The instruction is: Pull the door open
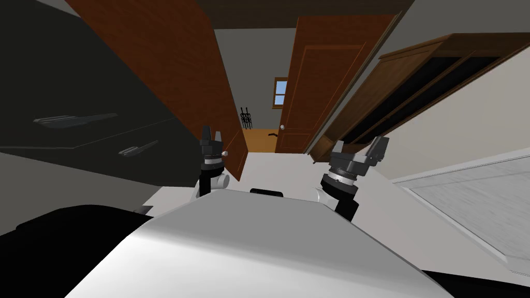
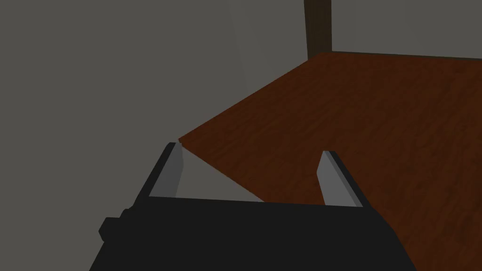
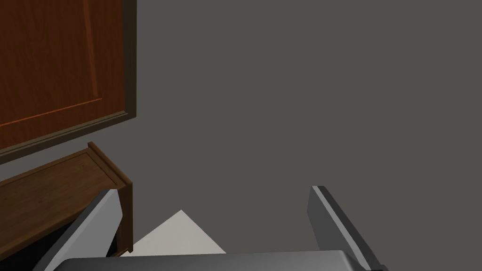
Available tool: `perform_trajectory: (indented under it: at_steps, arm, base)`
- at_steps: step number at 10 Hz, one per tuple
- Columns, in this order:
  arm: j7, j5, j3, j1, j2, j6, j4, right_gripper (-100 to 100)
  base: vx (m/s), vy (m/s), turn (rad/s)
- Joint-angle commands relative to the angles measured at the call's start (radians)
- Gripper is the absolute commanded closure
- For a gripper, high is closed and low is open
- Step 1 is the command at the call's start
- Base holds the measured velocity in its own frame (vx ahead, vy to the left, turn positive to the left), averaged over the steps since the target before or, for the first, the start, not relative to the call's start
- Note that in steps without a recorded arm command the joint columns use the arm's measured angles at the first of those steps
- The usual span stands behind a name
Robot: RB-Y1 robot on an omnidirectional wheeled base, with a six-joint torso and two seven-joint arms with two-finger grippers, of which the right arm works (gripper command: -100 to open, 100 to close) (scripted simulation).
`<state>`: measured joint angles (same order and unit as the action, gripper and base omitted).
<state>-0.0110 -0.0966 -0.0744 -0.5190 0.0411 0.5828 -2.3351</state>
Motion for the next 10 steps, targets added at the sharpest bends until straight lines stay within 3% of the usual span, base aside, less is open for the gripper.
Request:
perform_trajectory:
  at_steps: [1,7,10]
  arm:
    - [-0.023,0.012,-0.003,0.011,-0.012,0.007,0.034,-100]
    - [-0.115,0.059,-0.014,0.054,-0.051,0.036,0.170,-100]
    - [-0.151,0.077,-0.018,0.072,-0.063,0.047,0.223,-100]
  base:
    - [0.219,-0.057,-0.017]
    - [0.174,0.022,-0.009]
    - [0.094,0.006,-0.006]
